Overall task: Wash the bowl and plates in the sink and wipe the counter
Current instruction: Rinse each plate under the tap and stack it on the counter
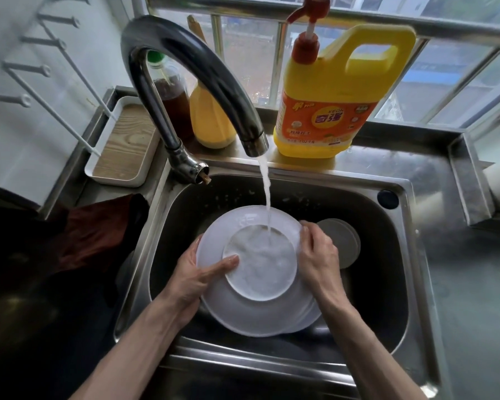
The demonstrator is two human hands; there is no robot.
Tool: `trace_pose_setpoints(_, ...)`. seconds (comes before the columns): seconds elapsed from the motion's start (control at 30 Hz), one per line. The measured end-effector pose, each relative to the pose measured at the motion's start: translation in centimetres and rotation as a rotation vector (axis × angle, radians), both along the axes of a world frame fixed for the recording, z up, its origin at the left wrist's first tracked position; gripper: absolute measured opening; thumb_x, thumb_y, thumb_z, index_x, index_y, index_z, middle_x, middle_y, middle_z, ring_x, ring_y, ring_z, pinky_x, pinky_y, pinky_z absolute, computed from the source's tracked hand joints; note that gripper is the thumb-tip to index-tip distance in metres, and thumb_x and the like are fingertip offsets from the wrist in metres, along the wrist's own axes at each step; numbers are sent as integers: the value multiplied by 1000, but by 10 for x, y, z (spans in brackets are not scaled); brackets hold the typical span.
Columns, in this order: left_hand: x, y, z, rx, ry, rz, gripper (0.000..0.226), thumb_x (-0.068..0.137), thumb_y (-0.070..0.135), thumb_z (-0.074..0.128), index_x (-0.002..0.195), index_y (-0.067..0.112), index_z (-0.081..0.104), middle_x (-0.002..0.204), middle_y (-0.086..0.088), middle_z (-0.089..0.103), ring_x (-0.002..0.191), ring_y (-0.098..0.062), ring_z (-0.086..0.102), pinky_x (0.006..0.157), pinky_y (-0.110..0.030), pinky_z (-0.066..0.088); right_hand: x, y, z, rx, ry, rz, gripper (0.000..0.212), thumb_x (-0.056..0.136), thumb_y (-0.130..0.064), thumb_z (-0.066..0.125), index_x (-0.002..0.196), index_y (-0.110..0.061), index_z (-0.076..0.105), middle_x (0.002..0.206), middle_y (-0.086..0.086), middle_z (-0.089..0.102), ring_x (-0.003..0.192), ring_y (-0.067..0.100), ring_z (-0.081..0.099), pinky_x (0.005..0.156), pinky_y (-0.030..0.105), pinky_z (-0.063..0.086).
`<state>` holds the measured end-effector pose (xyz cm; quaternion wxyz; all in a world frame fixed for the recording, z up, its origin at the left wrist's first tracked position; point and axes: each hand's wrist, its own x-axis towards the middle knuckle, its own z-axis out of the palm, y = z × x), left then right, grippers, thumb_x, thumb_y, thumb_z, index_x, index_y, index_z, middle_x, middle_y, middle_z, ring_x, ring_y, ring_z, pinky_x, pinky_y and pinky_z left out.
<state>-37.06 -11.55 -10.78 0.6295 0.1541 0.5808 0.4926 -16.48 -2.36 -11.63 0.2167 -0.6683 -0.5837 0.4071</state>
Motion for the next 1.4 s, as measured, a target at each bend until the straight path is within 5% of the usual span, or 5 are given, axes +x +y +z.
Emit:
trace_pose_setpoints(0.2,2,1,1,16,18,9,62,78,-1,80,133,19,62,119,-12,74,104,-30,74,75,-35,63,-26,-1,-6,123,-347,539,59,110,-51,13,166,-31,10,174,-9,7,160,13,-3,129,42,-2)
trace_pose_setpoints(0.5,9,1,1,4,15,-31,60,74,2,84,129,17,64,116,-10,76,104,-27,75,77,-31,62,-27,-19,-12,394,-248,843,59,106,-40,24,162,-23,33,169,-5,26,160,13,8,129,40,4)
trace_pose_setpoints(0.93,-4,7,29,-87,30,-193,62,72,8,87,129,22,65,116,-10,76,100,-30,75,74,-43,63,5,0,14,-140,-95,193,78,83,-78,63,146,-33,52,144,-3,54,136,20,48,114,41,40)
trace_pose_setpoints(1.13,-7,4,22,-193,230,-35,77,52,33,98,122,32,66,125,-6,67,107,-34,70,87,-51,62,8,-11,25,-210,-19,6,82,58,-91,72,105,-24,69,101,-5,69,94,14,66,77,34,56)
trace_pose_setpoints(1.4,6,-1,28,-94,400,-86,65,58,39,98,114,26,67,106,-1,77,93,-22,76,82,-45,64,13,-32,20,-131,68,-201,64,94,-70,56,62,-15,52,65,0,61,68,22,58,67,39,44)
